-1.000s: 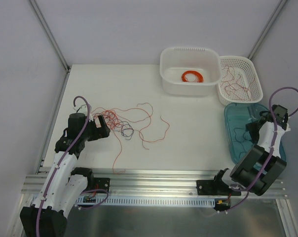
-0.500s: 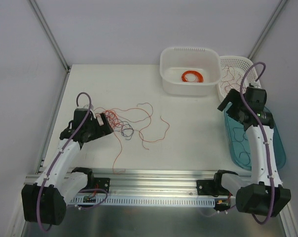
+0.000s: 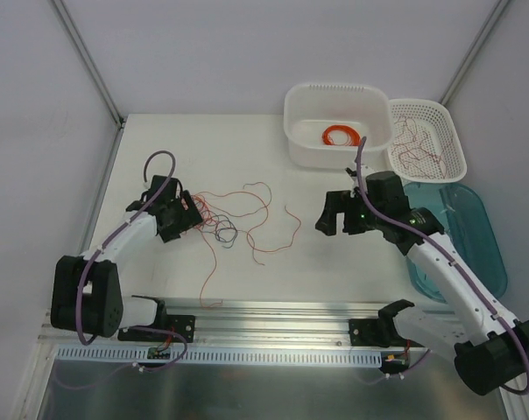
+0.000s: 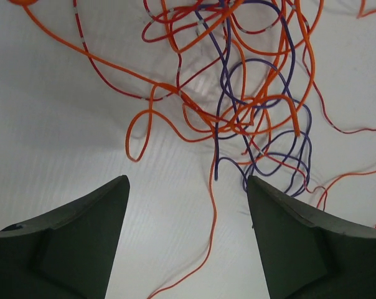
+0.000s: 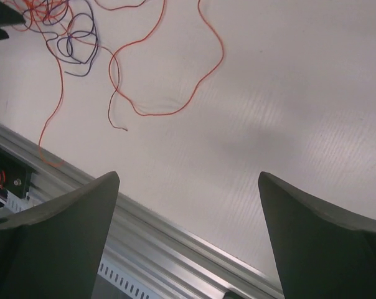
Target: Untangle the cables
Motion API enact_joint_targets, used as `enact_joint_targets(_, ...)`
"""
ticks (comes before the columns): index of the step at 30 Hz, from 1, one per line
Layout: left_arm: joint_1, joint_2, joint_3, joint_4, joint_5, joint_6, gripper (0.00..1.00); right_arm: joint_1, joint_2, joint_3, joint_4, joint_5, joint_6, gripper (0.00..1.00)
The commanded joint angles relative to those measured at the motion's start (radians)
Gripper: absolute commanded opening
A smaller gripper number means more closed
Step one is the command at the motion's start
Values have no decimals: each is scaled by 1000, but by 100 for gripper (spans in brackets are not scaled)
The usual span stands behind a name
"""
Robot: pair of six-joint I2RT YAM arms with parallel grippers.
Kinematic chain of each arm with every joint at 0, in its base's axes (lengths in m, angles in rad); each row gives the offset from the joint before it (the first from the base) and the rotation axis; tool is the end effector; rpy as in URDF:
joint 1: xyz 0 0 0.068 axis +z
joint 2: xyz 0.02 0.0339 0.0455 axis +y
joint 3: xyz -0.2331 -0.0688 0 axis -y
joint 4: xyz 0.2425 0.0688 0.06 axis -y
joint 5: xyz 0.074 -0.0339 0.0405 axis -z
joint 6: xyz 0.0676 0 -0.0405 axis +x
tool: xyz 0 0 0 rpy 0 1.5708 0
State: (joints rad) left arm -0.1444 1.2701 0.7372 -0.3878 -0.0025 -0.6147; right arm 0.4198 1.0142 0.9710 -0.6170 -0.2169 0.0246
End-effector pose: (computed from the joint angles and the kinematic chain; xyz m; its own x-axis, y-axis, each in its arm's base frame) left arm 0.2732 -0.0396 0.1519 -0.7257 -0.4773 -0.4956 -0.3380 0.8747 -0.3474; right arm 0.2245 0.1161 0.2750 -0.5735 -0.2297 -0.7864 -0.5393 0.8284 0.1514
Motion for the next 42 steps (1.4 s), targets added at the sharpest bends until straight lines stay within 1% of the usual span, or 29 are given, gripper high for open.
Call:
enact_joint_targets(1, -3, 87, 66, 84, -36, -2, 76, 106, -3, -34, 85, 42, -20, 99)
enact_joint_targets(2, -3, 147, 80, 86, -19, 3, 76, 135, 7, -44, 97, 110, -20, 99)
enact_joint_targets(3, -3, 178, 106, 92, -1, 10, 75, 166, 21, -66, 132, 140, -20, 99)
enact_joint_targets(4, -3, 231, 117, 98, 28, 10, 74, 224, 55, -75, 158, 158, -20, 98)
enact_joint_targets(6, -1, 276, 140, 113, 68, 7, 71, 284, 107, -81, 230, 175, -5, 98)
enact_joint_targets(7, -3, 313, 146, 116, 88, 6, 68, 342, 165, -63, 244, 186, -2, 98)
enact_joint_targets(9, -3, 342, 152, 135, 114, -16, 63, 396, 219, -35, 264, 247, 15, 98)
enact_joint_targets(10, -4, 353, 153, 144, 146, -32, 59, 439, 247, -13, 273, 255, 32, 98)
enact_joint_targets(11, -9, 371, 151, 162, 169, -46, 49, 456, 286, 0, 293, 261, 46, 98)
enact_joint_targets(12, -17, 379, 149, 170, 194, -68, 44, 468, 303, 6, 304, 261, 57, 98)
enact_joint_targets(13, -29, 385, 151, 173, 209, -74, 36, 487, 316, 11, 316, 257, 76, 98)
enact_joint_targets(14, -47, 384, 156, 171, 210, -76, 23, 494, 333, 21, 322, 242, 81, 98)
enact_joint_targets(16, -98, 371, 159, 171, 203, -86, 11, 502, 342, 21, 345, 225, 74, 98)
enact_joint_targets(17, -112, 365, 156, 171, 214, -100, 1, 502, 348, 23, 353, 226, 72, 98)
enact_joint_targets(18, -141, 361, 153, 171, 231, -141, 0, 501, 348, 24, 353, 226, 69, 98)
enact_joint_targets(19, -158, 347, 151, 173, 249, -161, 0, 502, 347, 26, 356, 191, 64, 98)
enact_joint_targets(21, -213, 330, 149, 171, 242, -206, 0, 502, 346, 3, 407, 142, 57, 98)
enact_joint_targets(23, -245, 308, 152, 173, 234, -230, 0, 502, 353, -20, 459, 111, 48, 98)
enact_joint_targets(26, -290, 279, 154, 171, 239, -276, 0, 499, 371, -57, 506, 110, 28, 96)
enact_joint_targets(29, -323, 244, 142, 170, 208, -303, 0, 493, 405, -77, 548, 61, -9, 92)
enact_joint_targets(32, -348, 235, 142, 170, 197, -312, 0, 491, 454, -65, 568, 36, -58, 84)
enact_joint_targets(33, -351, 233, 139, 168, 197, -316, 0, 490, 468, -61, 571, 27, -74, 77)
enact_joint_targets(35, -356, 238, 139, 168, 203, -322, 0, 490, 503, -42, 579, 8, -81, 71)
enact_joint_targets(42, -362, 247, 153, 156, 231, -303, 0, 490, 616, 34, 580, -1, -103, 64)
